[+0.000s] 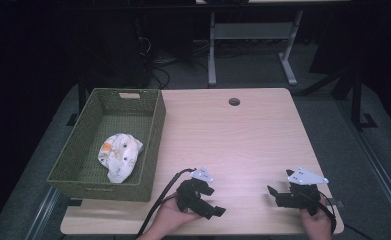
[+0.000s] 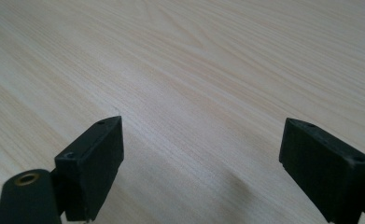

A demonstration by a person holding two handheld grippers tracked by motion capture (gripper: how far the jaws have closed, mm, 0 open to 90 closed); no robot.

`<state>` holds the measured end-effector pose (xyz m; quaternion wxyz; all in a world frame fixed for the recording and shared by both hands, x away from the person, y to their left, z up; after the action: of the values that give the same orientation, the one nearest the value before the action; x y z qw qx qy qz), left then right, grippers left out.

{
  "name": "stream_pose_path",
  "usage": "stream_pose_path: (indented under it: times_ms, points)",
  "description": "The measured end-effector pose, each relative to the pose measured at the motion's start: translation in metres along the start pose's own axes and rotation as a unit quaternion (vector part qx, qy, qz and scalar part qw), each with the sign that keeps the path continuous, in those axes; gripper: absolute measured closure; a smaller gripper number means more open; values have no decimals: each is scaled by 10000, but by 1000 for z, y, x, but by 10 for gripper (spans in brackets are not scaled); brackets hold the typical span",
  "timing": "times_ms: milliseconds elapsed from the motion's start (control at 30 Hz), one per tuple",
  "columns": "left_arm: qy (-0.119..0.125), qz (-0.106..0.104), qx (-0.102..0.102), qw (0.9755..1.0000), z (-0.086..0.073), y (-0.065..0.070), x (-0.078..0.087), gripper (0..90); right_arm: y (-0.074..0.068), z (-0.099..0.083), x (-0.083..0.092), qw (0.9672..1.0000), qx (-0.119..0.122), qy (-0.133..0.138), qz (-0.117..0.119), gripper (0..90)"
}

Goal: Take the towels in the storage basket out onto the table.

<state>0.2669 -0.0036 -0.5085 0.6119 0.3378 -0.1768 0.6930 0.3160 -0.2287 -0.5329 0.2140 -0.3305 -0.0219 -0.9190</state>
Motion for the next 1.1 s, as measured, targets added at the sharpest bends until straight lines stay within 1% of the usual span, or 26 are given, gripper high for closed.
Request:
stream_pose_path:
  times_ms: [67, 100, 200, 267, 333, 400, 600, 667, 700, 767, 800, 833, 867, 900, 967, 1100]
  points:
    - [7, 4, 10, 10000, 0, -1, 0, 188, 0, 0, 0, 10000, -2, -15, -10, 134]
    - [-43, 47, -34, 10000, 0, -3, 1, 187, 1, 0, -1, 10000, 12, -18, -13, 134]
    - [-61, 48, -45, 10000, 1, -6, 3, 187, 1, 0, -1, 10000, 24, -8, -25, 134]
    - [-160, 126, -143, 9997, -1, -10, 4, 186, 1, -1, -1, 10000, 2, -26, -28, 134]
    - [-326, 167, -217, 9991, -4, -13, 5, 176, 1, 0, -1, 10000, -21, -25, -42, 134]
    - [-369, 153, -205, 9990, -4, -14, 6, 179, 1, 0, -1, 10000, -3, -18, -59, 134]
    - [-278, 132, -248, 9992, 10, -19, 18, 180, -4, -1, -2, 10000, 8, -26, -65, 133]
    - [-360, 128, -200, 9991, 13, -23, 22, 180, -2, -1, -3, 9999, 26, -37, -93, 134]
    - [-405, 127, -138, 9990, 15, -26, 24, 179, -2, -1, -3, 9999, -6, -46, -95, 134]
    - [-394, 92, -102, 9991, 17, -29, 26, 175, -2, -1, -3, 9999, -22, -50, -102, 134]
    - [-326, 89, 7, 9994, 21, -30, 30, 175, 0, 0, -2, 10000, -14, -2, -95, 134]
    - [-308, 91, -5, 9995, 25, -33, 35, 176, 0, 0, -1, 9999, -23, 2, -104, 133]
    - [-281, 72, 10, 9996, 28, -33, 37, 178, 0, 0, -1, 9999, -38, 2, -111, 134]
    - [-331, 63, 0, 9994, 30, -34, 40, 178, 1, 0, -1, 9999, -35, 10, -109, 134]
    - [-264, 16, 41, 9996, 36, -35, 44, 178, 1, 0, -1, 9999, -21, -1, -110, 134]
    - [-197, 52, 65, 9998, 46, -41, 54, 173, -1, 0, -1, 10000, -10, -1, -95, 133]
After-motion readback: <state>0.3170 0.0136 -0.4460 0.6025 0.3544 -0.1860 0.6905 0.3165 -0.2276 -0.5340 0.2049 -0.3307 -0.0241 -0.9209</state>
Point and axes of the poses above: each handheld gripper's, and its own axes: x roughly backward along the jaws, z roughly out of its top, y roughly to its right, the point moved 10 cm from there along -x, roughly forward along the jaws, and after that the axes turned 15 degrees about -x, right-handed, at the moved point
